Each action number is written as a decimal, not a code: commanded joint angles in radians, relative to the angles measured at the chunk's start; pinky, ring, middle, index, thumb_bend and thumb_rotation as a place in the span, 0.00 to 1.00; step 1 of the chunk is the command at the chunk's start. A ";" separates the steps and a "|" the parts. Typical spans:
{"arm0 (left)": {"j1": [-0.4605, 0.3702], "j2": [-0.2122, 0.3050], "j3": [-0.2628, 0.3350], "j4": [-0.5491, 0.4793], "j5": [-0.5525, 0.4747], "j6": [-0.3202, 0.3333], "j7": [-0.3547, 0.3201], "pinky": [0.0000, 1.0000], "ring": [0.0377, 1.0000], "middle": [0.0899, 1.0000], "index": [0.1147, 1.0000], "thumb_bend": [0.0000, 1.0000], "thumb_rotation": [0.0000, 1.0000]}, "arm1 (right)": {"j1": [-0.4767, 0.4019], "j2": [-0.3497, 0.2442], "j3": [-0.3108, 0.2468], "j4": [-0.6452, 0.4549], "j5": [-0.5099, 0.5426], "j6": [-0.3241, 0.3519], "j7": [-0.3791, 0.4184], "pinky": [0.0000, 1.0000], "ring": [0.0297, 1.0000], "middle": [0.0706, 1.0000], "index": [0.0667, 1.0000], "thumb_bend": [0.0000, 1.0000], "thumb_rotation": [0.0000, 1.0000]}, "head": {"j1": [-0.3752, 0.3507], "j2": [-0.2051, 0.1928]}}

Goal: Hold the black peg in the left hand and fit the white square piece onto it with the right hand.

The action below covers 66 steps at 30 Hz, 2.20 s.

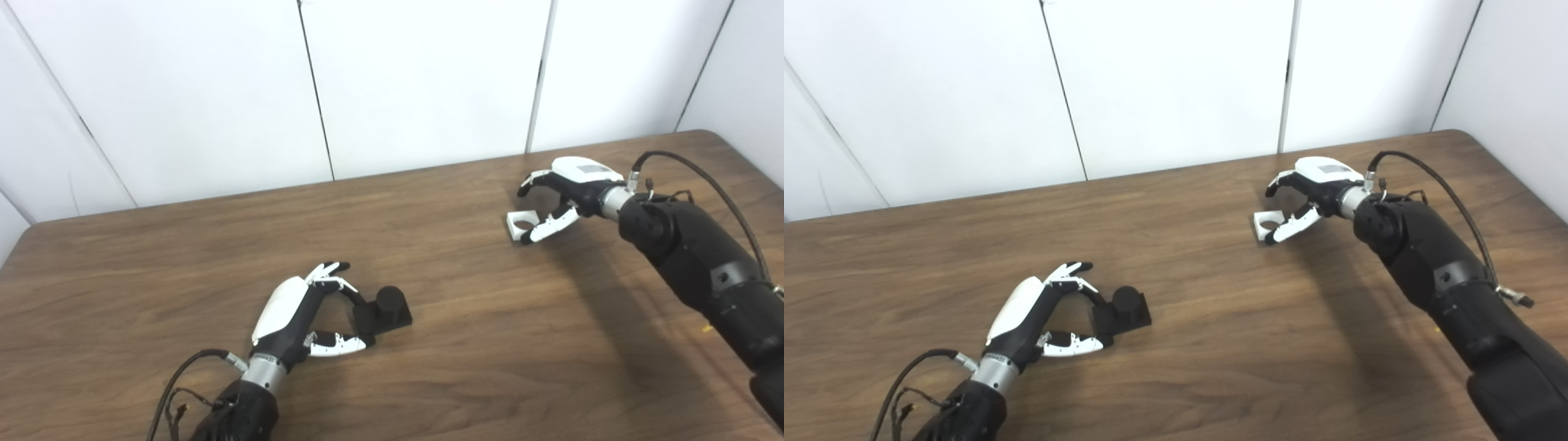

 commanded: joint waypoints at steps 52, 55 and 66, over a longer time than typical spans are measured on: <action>0.016 -0.001 0.002 0.001 0.041 0.082 -0.067 0.94 0.98 0.92 0.43 0.52 0.08 | 0.039 -0.007 0.035 -0.062 0.035 0.025 0.010 0.94 0.90 0.86 0.45 0.52 0.15 | 0.031 0.038; 0.015 -0.001 -0.001 -0.001 0.045 0.088 -0.071 0.95 0.98 0.93 0.43 0.52 0.08 | 0.043 -0.010 0.034 -0.060 0.037 0.013 -0.001 0.94 0.90 0.85 0.45 0.52 0.15 | 0.032 0.039; 0.012 -0.005 0.001 0.008 0.044 0.081 -0.063 0.94 0.98 0.92 0.43 0.52 0.08 | 0.046 -0.007 0.035 -0.046 0.025 -0.025 -0.063 0.91 0.88 0.81 0.45 0.52 0.14 | 0.037 0.042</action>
